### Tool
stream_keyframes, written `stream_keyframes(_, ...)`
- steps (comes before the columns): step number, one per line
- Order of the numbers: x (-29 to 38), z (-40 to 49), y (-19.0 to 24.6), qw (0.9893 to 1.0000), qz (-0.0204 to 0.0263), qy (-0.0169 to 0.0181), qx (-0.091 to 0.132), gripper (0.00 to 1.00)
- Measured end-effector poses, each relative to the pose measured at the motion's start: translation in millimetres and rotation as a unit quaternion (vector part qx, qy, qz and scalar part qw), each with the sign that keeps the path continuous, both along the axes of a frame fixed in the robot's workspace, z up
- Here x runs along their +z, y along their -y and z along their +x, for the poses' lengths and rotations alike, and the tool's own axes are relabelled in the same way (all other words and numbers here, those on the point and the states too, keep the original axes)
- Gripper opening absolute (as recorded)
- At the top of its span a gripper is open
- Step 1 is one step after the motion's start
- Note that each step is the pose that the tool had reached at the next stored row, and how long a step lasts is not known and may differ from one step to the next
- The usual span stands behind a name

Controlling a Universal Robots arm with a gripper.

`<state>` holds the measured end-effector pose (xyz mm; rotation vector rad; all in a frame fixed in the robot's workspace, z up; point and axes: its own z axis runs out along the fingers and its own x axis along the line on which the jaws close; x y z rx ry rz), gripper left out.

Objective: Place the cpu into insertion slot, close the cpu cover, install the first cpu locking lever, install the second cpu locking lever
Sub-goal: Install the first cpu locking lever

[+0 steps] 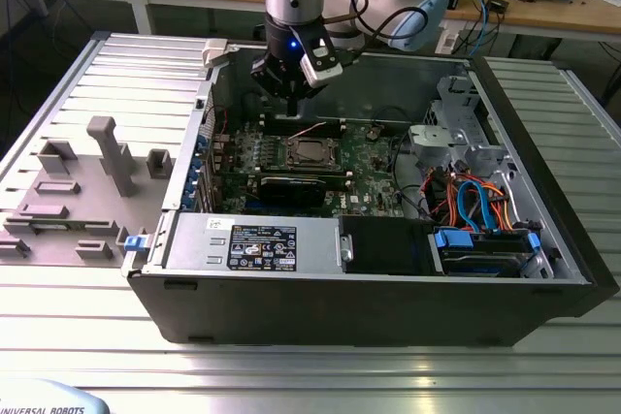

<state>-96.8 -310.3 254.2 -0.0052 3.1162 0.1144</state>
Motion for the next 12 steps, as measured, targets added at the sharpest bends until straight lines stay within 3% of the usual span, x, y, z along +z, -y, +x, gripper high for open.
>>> stream_keyframes(4,-0.9,2.0,-0.1,1.0000,0.0000,0.0000,0.000,0.11)
stream_keyframes(12,-8.7,16.4,0.1,1.0000,0.0000,0.0000,0.000,0.11)
